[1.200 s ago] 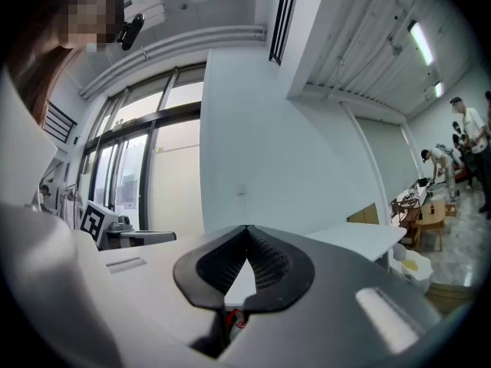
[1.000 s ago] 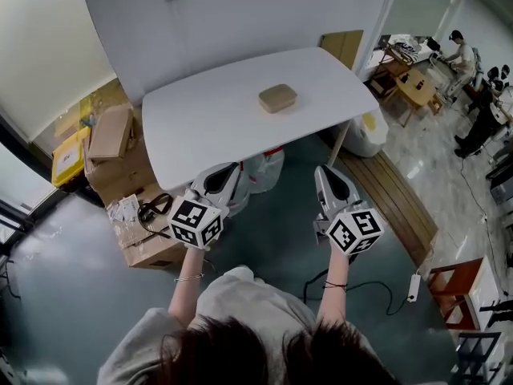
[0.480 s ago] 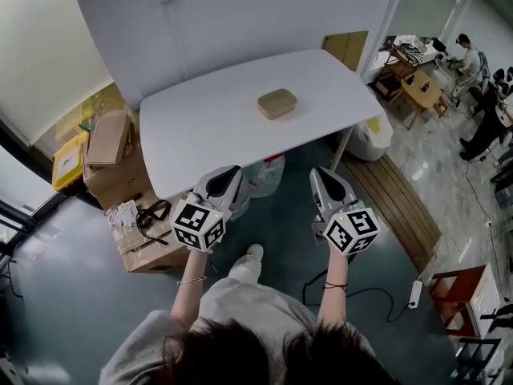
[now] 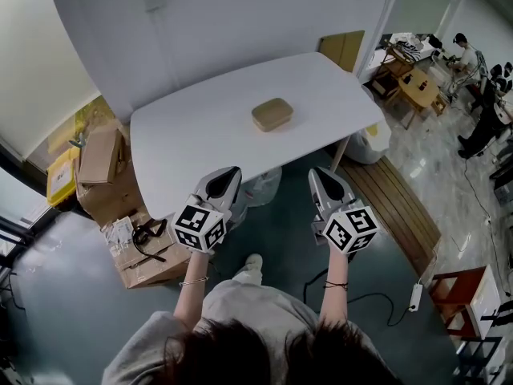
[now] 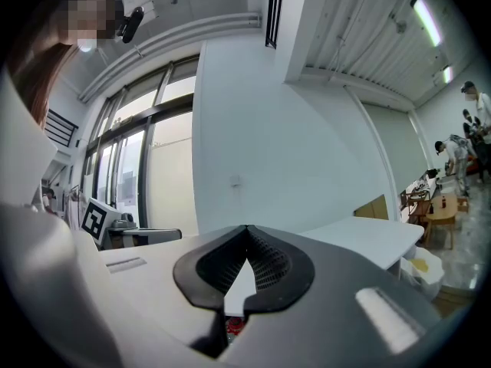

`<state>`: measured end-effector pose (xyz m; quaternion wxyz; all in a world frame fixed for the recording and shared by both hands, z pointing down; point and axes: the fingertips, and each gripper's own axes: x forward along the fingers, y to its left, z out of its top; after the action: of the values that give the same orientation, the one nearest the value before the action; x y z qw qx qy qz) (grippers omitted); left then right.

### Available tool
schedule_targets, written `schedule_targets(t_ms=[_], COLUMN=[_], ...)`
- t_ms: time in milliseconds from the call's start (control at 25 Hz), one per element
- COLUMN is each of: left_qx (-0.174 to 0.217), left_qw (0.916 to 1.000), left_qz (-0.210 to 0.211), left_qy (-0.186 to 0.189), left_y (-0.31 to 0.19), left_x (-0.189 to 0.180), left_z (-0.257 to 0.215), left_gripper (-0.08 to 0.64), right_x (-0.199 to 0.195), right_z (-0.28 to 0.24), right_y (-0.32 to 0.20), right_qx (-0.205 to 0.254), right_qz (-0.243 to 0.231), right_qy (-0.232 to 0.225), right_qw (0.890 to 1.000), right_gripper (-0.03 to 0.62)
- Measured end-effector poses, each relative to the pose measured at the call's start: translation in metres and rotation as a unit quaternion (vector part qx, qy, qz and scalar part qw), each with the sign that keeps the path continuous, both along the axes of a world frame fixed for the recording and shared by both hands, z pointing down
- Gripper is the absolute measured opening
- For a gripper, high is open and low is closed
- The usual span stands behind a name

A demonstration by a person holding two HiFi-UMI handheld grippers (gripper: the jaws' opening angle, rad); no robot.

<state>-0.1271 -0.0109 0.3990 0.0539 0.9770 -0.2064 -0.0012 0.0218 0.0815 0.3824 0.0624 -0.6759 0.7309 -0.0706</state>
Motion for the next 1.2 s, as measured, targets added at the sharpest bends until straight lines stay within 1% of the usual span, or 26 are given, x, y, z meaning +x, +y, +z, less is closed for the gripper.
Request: schedule_targets(t_ms=[240,640,840,1040,1200], left_qx=[0.000,-0.005,-0.010,-0.012,-0.016], left_qw=[0.9999,0.9996,0.9995,0.9991,0.9993], left_qz=[0.013,0.027,0.030,0.041,0.035], left_qy=[0.000,0.006,0.005,-0.002,-0.005], left_y=[-0.033,-0.076,-0.091,-0.097,-0.108], left_x=[0.026,0.053,0.065,0.078,0.090], left_z=[-0.001,0.003,0.011,0.016,0.019], left_gripper=[-0.011,-0.009,-0.011,-0.011,-0.011], right_x=[0.021,0.043,0.053,0.065,0.081], right_z=[0.001,0.008,0.015,0.019,0.023], right_y=[-0.034,-0.077,-0.091,-0.100,-0.111], right_qx=[-0.002,-0.012,-0.013,-0.013,-0.016], right_qz=[0.006,0.015,0.020,0.029,0.029], right_qy=[-0.004,-0.002,-0.006,-0.015,-0.020], right_qw=[1.000,1.000,1.000,0.999,0.999], right_gripper=[0.012,0.012,0.014,0.014,0.014])
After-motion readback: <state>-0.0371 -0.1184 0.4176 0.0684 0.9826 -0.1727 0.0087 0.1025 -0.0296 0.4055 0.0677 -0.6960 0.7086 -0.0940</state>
